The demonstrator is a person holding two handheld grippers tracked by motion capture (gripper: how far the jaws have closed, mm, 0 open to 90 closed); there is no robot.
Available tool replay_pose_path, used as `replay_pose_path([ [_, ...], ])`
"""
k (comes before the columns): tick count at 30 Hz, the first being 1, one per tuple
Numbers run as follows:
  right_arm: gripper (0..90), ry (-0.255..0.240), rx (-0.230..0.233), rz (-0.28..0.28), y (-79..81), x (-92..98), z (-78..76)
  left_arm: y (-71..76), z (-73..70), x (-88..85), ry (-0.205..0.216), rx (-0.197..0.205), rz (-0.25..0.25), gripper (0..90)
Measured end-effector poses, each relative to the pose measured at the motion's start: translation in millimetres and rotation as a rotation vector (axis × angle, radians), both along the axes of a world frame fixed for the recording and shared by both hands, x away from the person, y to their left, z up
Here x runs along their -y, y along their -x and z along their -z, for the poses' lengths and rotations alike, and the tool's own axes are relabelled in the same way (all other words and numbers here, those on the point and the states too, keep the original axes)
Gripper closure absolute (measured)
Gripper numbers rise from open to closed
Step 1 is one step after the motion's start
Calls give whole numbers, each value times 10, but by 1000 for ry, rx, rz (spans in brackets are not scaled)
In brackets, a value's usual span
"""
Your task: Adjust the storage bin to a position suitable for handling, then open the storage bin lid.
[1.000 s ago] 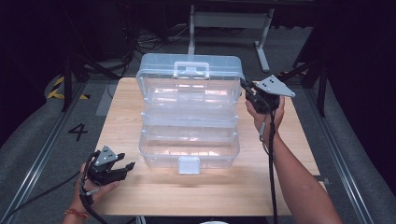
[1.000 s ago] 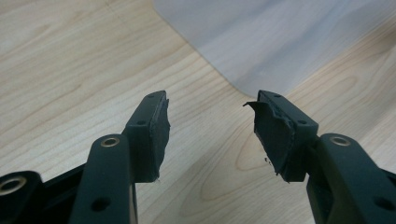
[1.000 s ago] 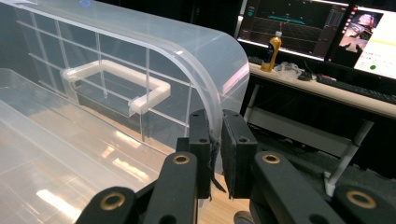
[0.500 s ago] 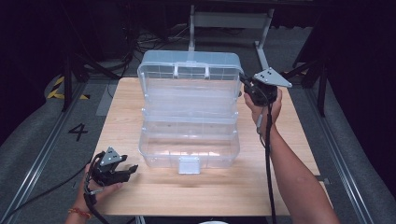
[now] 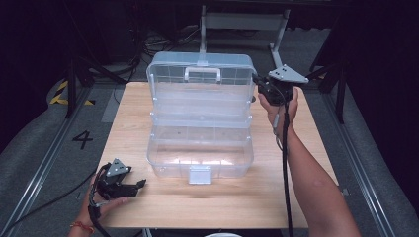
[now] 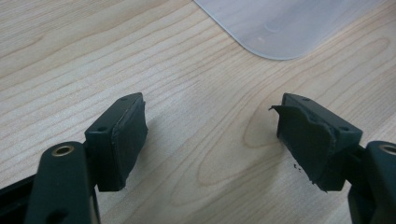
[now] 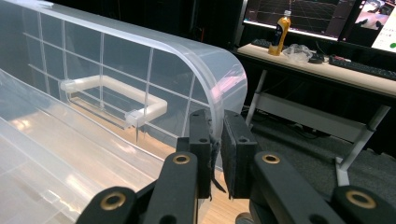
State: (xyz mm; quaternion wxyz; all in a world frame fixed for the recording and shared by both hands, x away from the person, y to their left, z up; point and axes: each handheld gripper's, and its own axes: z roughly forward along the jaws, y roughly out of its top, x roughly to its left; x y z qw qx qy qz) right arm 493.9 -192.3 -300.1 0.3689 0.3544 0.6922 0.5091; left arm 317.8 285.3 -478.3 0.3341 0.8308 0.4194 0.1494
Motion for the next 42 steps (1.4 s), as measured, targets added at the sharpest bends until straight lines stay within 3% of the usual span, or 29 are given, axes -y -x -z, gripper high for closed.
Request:
replay_pose_path([
  [8,832,10,-16,-8,-74,6,-15,21,29,31,-15,20,8,167],
  [33,825,7,-78,-4,-353,-5,-20,39,32,30,-20,26,1,163],
  [42,824,16,-84,-2,-369,-9,-26,40,33,35,-18,24,0,160],
])
